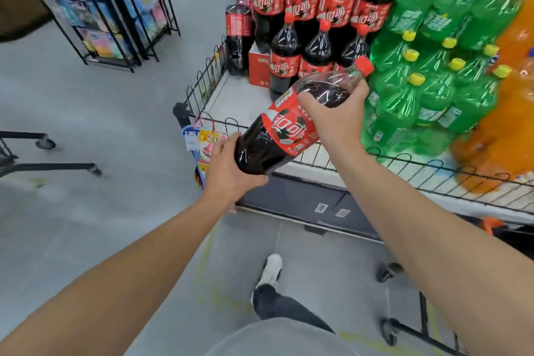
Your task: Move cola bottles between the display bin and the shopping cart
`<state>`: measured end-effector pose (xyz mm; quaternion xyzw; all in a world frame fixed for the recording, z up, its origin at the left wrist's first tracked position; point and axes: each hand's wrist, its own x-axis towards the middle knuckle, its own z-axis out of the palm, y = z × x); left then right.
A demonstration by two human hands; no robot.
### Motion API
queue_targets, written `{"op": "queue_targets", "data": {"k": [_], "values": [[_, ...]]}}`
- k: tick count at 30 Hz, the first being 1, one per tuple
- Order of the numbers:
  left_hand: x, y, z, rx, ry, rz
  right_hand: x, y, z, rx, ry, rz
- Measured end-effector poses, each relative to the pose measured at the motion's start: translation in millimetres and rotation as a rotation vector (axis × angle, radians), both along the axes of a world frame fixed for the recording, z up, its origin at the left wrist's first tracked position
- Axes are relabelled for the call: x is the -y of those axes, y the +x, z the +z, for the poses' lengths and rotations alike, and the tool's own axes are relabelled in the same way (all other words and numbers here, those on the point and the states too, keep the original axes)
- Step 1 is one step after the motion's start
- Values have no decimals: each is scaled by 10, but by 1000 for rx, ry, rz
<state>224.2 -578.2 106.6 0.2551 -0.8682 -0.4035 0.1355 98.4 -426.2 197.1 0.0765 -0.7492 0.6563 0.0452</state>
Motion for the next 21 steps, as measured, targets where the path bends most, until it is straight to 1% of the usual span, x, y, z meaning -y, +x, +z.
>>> {"op": "queue_targets", "data": {"k": [6, 11, 17, 21], "values": [[567, -870, 182, -24, -9, -9, 569, -868, 176, -44, -9, 24], [942, -1396, 267, -2, 32, -46, 930, -1397, 249, -67, 0, 25], [1379, -1918, 164, 45, 64, -106, 1292, -1852, 98, -40, 15, -32], [1703, -2238, -19, 86, 96, -186, 1550, -2065, -106, -12, 29, -126]]}}
